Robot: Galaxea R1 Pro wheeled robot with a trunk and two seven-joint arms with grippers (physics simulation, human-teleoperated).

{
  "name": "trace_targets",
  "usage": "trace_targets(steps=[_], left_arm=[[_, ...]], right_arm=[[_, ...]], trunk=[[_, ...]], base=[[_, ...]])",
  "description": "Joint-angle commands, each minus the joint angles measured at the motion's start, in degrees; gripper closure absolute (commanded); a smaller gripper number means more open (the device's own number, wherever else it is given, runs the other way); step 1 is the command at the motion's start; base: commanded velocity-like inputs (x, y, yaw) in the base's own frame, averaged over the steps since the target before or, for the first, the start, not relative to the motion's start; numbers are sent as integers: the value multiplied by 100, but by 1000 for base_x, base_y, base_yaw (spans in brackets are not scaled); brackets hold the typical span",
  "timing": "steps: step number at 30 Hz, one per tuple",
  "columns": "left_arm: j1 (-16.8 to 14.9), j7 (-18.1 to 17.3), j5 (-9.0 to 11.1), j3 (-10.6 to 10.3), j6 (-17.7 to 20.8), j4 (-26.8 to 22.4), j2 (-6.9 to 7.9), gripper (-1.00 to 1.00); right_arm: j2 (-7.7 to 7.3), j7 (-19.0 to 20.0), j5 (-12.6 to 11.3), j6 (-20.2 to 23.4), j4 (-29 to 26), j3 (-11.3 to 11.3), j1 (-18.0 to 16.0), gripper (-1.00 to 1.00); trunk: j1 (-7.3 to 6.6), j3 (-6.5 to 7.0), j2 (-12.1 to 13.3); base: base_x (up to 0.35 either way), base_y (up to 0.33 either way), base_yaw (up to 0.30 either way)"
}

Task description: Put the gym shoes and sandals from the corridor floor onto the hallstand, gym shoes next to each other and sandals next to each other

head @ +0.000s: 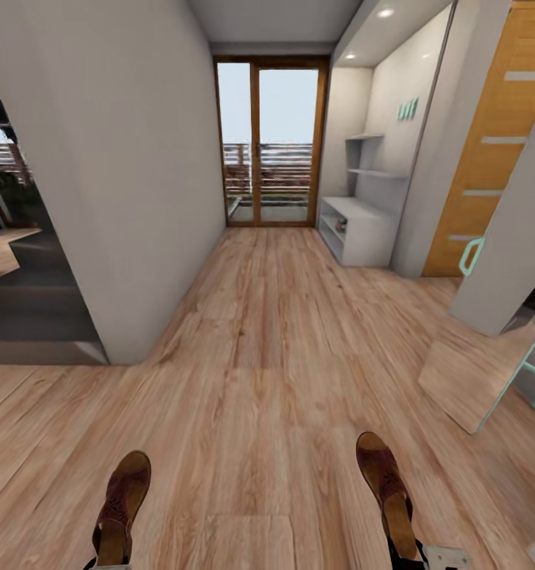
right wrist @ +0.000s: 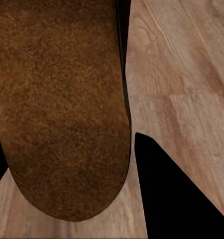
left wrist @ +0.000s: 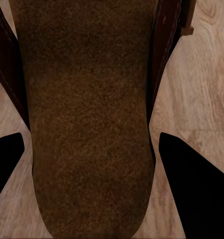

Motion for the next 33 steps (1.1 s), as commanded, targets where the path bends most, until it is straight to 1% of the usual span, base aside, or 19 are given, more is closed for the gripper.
trace_targets(steps=[1,14,23,33], left_arm=[[-6,-31,-48,50,-23,2,-4,100],[-6,-31,-44,58,-23,2,-2,100],[-6,-24,-40,59,-23,2,-2,100],[-6,-22,-39,59,-23,2,-2,100]], right_arm=[[5,61,12,-16,2,-47,-6,100],[5,57,17,-14,20,-47,-6,100],[5,52,12,-22,207,-39,-6,100],[5,52,12,-22,213,-39,-6,100]], trunk=[[2,-5,-2],[2,-5,-2],[2,-5,-2],[2,-5,-2]], base=[[340,0,0],[340,0,0],[340,0,0],[340,0,0]])
